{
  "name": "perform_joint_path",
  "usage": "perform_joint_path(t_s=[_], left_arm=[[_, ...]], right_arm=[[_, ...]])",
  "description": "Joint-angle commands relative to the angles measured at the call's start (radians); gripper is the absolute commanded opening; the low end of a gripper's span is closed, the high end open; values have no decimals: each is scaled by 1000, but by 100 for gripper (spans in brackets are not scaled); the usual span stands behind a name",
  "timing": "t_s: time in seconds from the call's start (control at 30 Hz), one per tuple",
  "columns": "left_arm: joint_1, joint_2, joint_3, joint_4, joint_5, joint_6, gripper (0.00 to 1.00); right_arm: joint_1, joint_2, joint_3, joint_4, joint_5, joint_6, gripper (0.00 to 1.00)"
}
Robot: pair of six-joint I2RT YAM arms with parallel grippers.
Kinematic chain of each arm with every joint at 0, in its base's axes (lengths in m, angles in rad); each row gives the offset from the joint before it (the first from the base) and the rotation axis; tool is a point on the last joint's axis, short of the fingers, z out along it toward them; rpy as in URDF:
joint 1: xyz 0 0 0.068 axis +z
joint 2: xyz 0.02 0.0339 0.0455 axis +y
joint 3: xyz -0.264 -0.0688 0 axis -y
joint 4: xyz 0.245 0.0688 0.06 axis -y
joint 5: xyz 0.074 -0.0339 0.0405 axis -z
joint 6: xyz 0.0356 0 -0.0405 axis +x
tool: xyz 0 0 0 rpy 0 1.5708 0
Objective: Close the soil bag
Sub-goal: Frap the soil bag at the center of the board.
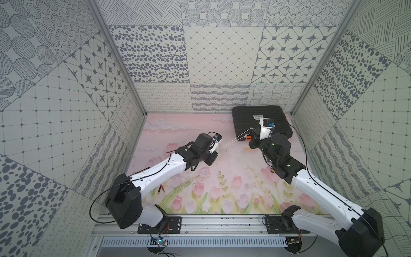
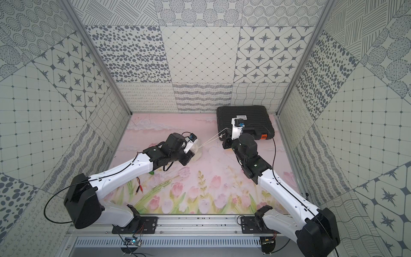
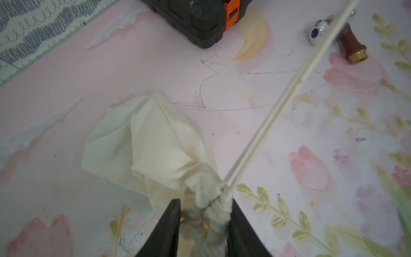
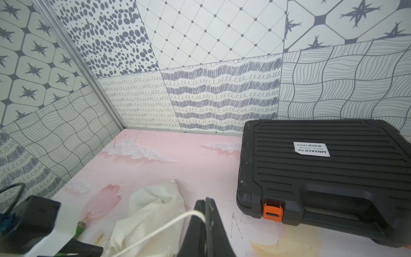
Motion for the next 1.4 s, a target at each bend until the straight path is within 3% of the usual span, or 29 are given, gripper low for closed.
perform_joint_path(t_s=[0.0,0.23,0.37,0.5,0.77,1.03,1.37], left_arm=[[-7,-40,-19,244,196,-44,47],[-9,13,42,293,383,-32,57],[-19,55,65,320,401,-37,58],[-19,95,86,341,356,-42,54],[-18,160,103,363,358,-65,34],[-15,159,102,500,381,-71,40],[21,266,164,543,562,-112,35]], right_arm=[[9,-31,42,14,-41,-22,0],[42,-59,43,21,-65,-38,0],[55,-85,31,42,-42,-56,0],[60,-113,16,70,-29,-69,0],[62,-132,16,73,-19,-86,0],[62,-109,35,67,-62,-81,0],[61,-113,43,60,-75,-78,0]])
